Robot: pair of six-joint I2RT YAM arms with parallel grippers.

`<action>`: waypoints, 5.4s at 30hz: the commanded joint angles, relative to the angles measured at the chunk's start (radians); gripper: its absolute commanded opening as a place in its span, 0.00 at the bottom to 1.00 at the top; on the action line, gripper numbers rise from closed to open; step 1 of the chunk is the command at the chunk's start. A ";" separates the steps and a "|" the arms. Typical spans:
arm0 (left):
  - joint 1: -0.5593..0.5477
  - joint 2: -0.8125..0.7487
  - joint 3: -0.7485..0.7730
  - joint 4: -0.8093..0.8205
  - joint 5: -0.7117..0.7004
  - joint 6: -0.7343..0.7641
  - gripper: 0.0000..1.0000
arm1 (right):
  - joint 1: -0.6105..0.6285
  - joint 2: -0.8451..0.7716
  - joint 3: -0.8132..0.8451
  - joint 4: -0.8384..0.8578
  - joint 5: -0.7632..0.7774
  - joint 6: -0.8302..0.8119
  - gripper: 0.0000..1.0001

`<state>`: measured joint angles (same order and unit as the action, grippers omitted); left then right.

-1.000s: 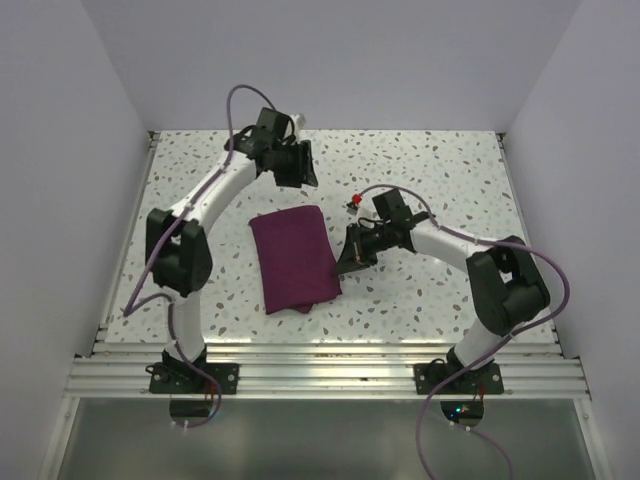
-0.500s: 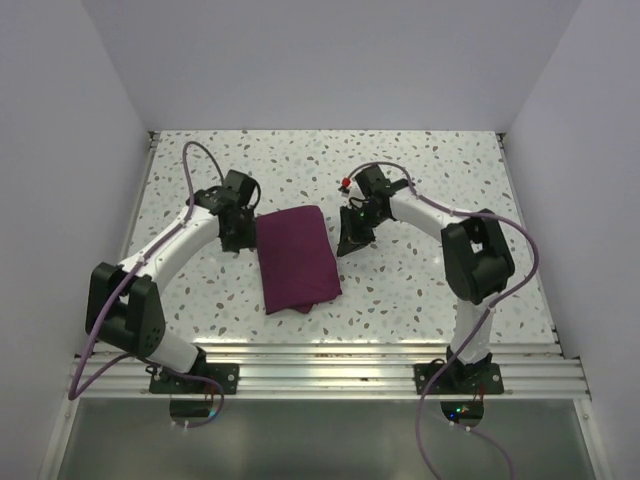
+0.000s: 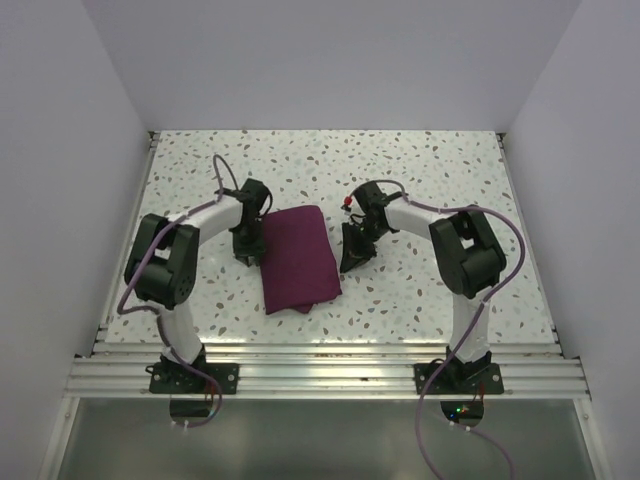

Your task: Prepare the surgical pack

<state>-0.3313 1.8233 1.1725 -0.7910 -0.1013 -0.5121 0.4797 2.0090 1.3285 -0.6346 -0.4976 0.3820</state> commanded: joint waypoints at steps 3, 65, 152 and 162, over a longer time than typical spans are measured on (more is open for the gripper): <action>0.008 0.134 0.250 0.036 0.087 0.075 0.28 | 0.031 -0.001 -0.043 0.099 -0.068 0.083 0.13; 0.173 0.151 0.113 0.198 0.502 -0.079 0.00 | -0.184 0.254 0.267 0.243 -0.139 0.196 0.15; 0.380 -0.117 -0.263 0.458 0.661 -0.141 0.12 | -0.210 0.241 0.229 0.105 -0.154 0.067 0.13; 0.382 -0.182 -0.197 0.368 0.603 -0.109 0.10 | -0.211 0.238 0.230 0.104 -0.153 0.067 0.12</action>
<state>0.0418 1.6783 0.9306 -0.3752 0.5262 -0.6575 0.2497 2.2257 1.5459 -0.5091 -0.6739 0.4675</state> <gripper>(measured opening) 0.120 0.124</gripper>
